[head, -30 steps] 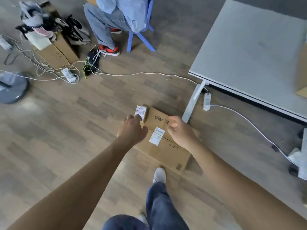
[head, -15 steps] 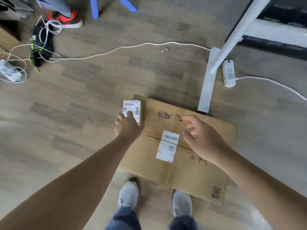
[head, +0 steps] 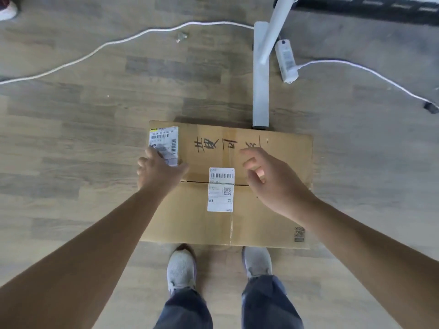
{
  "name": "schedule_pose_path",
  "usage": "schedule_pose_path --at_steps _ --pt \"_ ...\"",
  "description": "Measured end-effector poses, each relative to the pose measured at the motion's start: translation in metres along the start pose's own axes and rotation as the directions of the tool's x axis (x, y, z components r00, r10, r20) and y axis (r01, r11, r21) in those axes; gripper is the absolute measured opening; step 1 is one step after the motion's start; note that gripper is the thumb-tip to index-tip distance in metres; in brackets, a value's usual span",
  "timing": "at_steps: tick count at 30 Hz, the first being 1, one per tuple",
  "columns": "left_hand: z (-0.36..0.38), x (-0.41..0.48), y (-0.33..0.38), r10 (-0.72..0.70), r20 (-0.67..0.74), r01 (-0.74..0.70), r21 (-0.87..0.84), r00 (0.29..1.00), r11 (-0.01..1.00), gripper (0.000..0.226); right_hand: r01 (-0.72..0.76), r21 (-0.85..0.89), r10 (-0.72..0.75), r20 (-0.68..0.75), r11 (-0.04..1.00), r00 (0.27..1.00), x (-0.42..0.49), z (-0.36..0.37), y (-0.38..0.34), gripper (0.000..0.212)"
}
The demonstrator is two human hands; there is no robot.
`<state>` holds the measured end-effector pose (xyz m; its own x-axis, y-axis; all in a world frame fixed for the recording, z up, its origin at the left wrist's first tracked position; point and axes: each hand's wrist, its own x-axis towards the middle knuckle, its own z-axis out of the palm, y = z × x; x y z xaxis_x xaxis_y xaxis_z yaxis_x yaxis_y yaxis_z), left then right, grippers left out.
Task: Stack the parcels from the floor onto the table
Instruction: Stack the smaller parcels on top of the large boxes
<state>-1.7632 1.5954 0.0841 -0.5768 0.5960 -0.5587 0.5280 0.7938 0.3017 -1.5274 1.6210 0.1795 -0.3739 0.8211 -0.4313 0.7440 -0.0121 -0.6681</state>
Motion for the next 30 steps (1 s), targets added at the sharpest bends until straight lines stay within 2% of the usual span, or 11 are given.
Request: schedule_pose_path --at_steps 8,15,19,23,27,30 --pt "-0.146 -0.162 0.061 0.307 0.098 -0.310 0.019 0.947 0.950 0.058 -0.116 0.038 0.120 -0.127 0.992 0.985 -0.110 -0.105 -0.124 0.038" --pt "-0.242 -0.280 0.123 0.557 0.074 -0.556 -0.026 0.827 0.830 0.057 -0.146 0.109 0.174 -0.321 0.983 0.931 -0.196 -0.185 -0.195 0.039" --pt "-0.272 -0.334 0.166 0.652 0.033 -0.650 -0.068 0.757 0.757 0.051 -0.187 0.146 0.230 -0.389 0.971 0.892 -0.243 -0.225 -0.204 0.039" --pt "-0.290 -0.376 0.203 0.756 0.045 -0.756 -0.032 0.652 0.654 0.056 -0.209 0.178 0.267 -0.442 0.962 0.856 -0.286 -0.271 -0.198 0.041" --pt "-0.290 -0.420 0.242 0.833 0.036 -0.833 0.000 0.552 0.553 0.055 -0.233 0.195 0.301 -0.503 0.953 0.810 -0.329 -0.314 -0.176 0.040" --pt "-0.278 -0.462 0.275 0.873 0.040 -0.874 0.029 0.486 0.485 0.055 -0.204 0.179 0.269 -0.536 0.962 0.800 -0.361 -0.344 -0.151 0.040"
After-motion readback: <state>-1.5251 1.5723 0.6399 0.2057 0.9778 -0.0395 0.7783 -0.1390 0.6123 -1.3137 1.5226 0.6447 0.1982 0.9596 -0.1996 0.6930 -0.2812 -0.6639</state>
